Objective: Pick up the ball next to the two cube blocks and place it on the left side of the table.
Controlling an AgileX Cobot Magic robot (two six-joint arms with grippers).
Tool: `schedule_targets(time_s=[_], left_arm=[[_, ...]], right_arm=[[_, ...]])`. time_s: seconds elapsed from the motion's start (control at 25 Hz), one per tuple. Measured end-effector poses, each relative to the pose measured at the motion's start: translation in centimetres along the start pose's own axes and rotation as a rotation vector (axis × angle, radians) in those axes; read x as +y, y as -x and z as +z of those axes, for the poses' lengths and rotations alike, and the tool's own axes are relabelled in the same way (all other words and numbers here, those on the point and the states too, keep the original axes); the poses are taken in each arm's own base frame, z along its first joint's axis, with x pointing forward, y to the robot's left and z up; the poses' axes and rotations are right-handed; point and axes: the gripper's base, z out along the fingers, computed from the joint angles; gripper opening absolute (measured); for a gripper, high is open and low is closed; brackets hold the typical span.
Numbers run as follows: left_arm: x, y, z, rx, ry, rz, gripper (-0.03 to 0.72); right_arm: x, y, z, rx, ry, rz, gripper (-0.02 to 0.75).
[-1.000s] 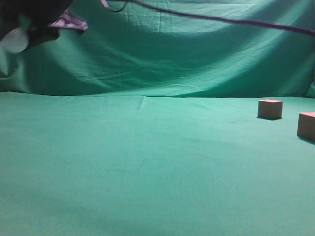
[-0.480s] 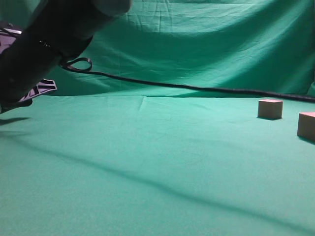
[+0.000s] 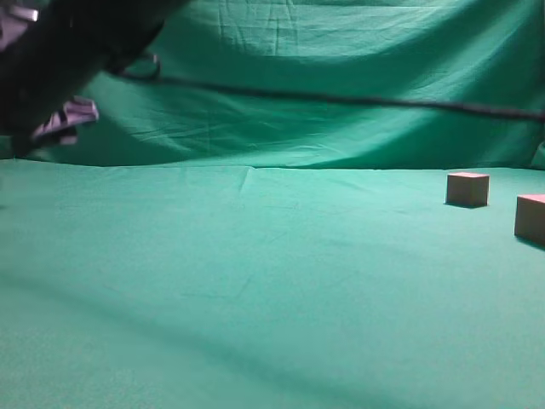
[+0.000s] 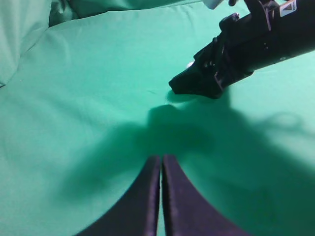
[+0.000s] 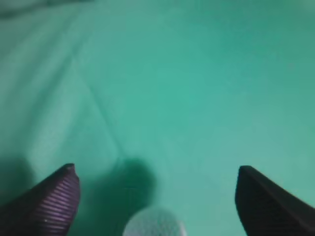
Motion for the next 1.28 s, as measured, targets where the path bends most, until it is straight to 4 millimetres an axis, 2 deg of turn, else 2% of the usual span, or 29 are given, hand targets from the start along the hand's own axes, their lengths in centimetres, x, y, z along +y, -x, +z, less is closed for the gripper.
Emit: schedule_targets(time_s=[0.04, 0.08, 0.2, 0.28, 0.4, 0.64, 0.8, 0.92, 1.04, 1.16, 1.28], left_arm=[[0.0, 0.0, 0.0, 0.000, 0.000, 0.000, 0.000], [0.0, 0.0, 0.0, 0.000, 0.000, 0.000, 0.000], [0.0, 0.0, 0.0, 0.000, 0.000, 0.000, 0.000], [0.0, 0.0, 0.0, 0.000, 0.000, 0.000, 0.000], [0.0, 0.0, 0.0, 0.000, 0.000, 0.000, 0.000], [0.0, 0.0, 0.0, 0.000, 0.000, 0.000, 0.000], [0.0, 0.0, 0.0, 0.000, 0.000, 0.000, 0.000], [0.0, 0.0, 0.0, 0.000, 0.000, 0.000, 0.000], [0.0, 0.0, 0.0, 0.000, 0.000, 0.000, 0.000], [0.0, 0.0, 0.0, 0.000, 0.000, 0.000, 0.000], [0.0, 0.0, 0.0, 0.000, 0.000, 0.000, 0.000]], right_arm=[[-0.3, 1.5, -1.2, -0.004, 0.009, -0.005, 0.584], [-0.7, 3.0, -2.6, -0.004, 0.023, -0.009, 0.536], [-1.3, 7.2, -7.5, 0.029, 0.082, -0.042, 0.318], [-1.5, 9.4, -11.0, 0.075, 0.125, -0.047, 0.129], [-2.2, 11.6, -15.9, 0.171, 0.116, 0.006, 0.000], [-2.9, 14.3, -25.0, 0.361, -0.154, 0.061, 0.000], [-2.5, 16.5, -31.2, 0.304, -0.305, 0.105, 0.000], [-1.2, 16.8, -35.6, 0.278, -0.329, 0.117, 0.000], [0.0, 15.6, -39.3, 0.297, -0.353, 0.130, 0.000], [1.3, 13.1, -42.2, 0.340, -0.362, 0.164, 0.000], [2.6, 10.1, -44.5, 0.312, -0.363, 0.184, 0.000]])
